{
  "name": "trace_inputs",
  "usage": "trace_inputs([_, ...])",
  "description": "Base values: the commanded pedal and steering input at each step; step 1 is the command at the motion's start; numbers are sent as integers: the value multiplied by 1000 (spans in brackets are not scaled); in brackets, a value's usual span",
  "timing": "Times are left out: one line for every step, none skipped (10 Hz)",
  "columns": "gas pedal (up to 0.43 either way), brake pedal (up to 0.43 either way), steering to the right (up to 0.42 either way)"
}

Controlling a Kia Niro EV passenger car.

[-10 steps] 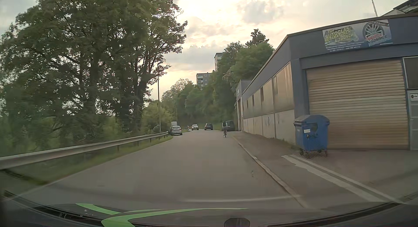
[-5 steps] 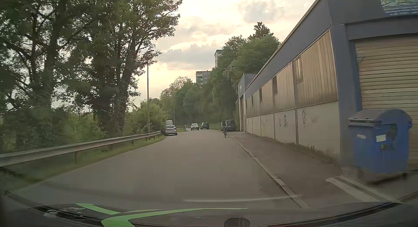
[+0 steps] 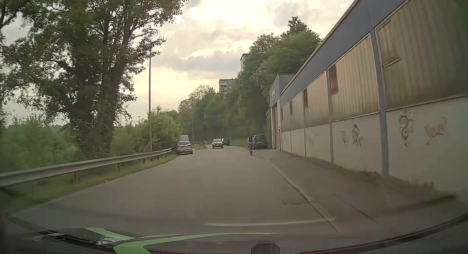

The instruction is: Follow the waypoints while adhering to traffic rules and regulations

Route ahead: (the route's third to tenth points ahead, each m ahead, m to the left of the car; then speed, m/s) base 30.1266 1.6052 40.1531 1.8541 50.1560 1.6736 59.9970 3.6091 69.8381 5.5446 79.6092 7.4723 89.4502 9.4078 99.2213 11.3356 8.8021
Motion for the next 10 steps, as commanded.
trace_inputs([28, 0, -4])
trace_inputs([28, 0, -3])
trace_inputs([28, 0, -4])
trace_inputs([39, 0, -5])
trace_inputs([47, 0, -5])
trace_inputs([59, 0, -5])
trace_inputs([59, 0, -6])
trace_inputs([59, 0, -6])
trace_inputs([59, 0, -6])
trace_inputs([59, 0, -6])
